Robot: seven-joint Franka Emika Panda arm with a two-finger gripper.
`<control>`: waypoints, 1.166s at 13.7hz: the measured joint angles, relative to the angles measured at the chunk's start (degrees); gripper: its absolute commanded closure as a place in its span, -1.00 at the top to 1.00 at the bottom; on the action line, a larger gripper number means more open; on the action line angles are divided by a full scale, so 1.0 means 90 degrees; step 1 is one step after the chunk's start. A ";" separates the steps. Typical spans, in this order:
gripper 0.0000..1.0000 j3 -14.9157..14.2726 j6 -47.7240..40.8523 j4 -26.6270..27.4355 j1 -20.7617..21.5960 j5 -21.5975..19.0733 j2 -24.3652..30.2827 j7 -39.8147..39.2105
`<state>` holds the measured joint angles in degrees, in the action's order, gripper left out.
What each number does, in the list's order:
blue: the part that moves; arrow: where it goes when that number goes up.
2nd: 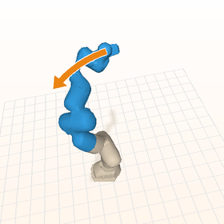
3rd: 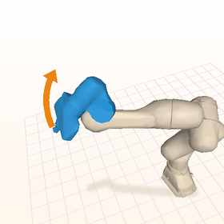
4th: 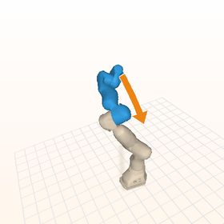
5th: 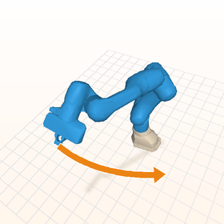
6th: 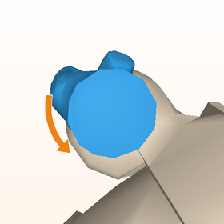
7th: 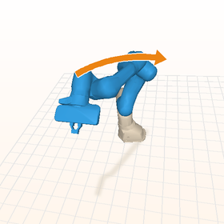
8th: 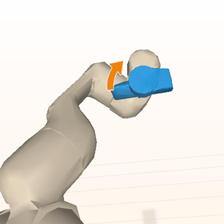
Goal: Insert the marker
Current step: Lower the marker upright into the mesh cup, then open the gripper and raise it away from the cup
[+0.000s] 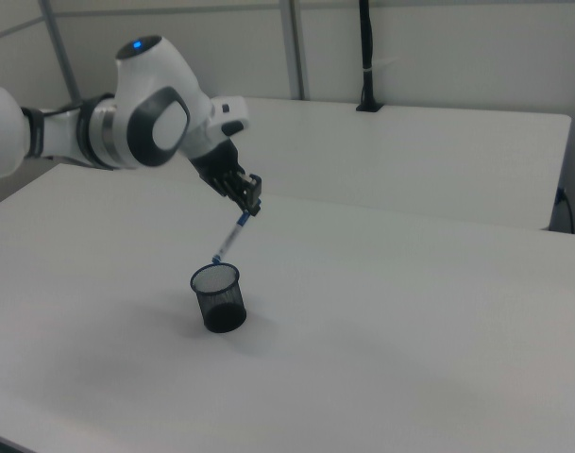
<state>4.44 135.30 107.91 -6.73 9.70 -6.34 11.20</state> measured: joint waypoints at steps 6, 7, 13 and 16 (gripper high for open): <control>-0.64 -0.0048 0.0592 0.0537 0.0127 0.0000 0.0000 -0.0002; -0.60 -0.0046 0.0592 0.0576 0.0204 0.0000 -0.0001 0.0003; -0.13 -0.0039 0.0592 0.0649 0.0409 0.0000 -0.0012 0.0073; 1.00 -0.0040 0.0592 0.0718 0.0442 0.0000 -0.0015 0.0090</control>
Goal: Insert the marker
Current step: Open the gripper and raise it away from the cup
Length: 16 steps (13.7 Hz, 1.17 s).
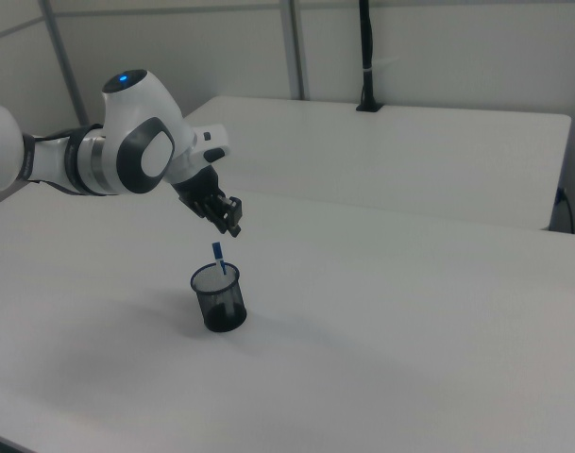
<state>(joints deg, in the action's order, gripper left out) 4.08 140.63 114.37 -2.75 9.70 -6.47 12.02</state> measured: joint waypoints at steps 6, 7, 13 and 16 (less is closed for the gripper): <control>1.00 0.0011 -0.0571 -0.0197 0.0341 0.0000 0.0016 0.0090; 1.00 0.0016 -0.0986 -0.0387 0.0450 0.0000 0.0026 0.0091; 1.00 0.0041 -0.3979 -0.1836 0.0886 -0.0012 0.0170 -0.0069; 1.00 0.0007 -0.4959 -0.2261 0.0899 -0.0137 0.0224 -0.0829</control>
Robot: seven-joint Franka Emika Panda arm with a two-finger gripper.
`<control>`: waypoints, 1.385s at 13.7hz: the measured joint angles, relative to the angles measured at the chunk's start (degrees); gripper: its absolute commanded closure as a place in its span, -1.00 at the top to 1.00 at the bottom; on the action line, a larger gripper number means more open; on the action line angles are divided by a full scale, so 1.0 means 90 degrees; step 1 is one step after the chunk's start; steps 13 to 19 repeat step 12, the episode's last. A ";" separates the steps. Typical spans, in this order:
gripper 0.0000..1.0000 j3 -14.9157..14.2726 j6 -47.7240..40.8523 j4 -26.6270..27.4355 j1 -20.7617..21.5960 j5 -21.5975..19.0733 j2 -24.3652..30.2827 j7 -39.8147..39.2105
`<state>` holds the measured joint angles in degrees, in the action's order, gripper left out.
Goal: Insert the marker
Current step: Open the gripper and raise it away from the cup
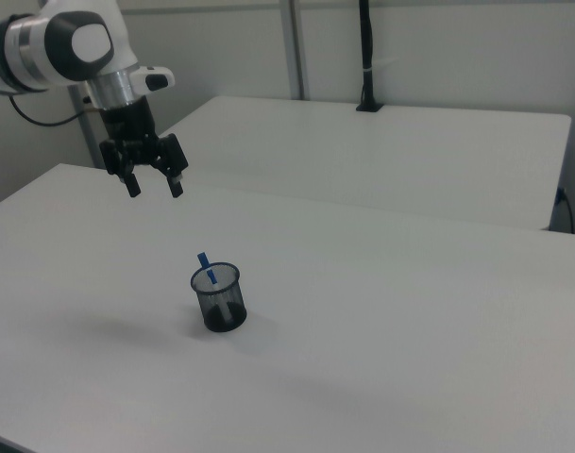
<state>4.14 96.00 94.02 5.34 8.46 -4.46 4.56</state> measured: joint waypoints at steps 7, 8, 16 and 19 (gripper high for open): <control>1.00 -0.0124 -0.0163 -0.0147 -0.0378 -0.0416 0.0340 -0.0190; 1.00 -0.0125 -0.0163 -0.0147 -0.0421 -0.0565 0.0342 -0.0190; 1.00 -0.0125 -0.0174 -0.0147 -0.0426 -0.0631 0.0342 -0.0181; 1.00 -0.0125 -0.0174 -0.0147 -0.0426 -0.0631 0.0342 -0.0181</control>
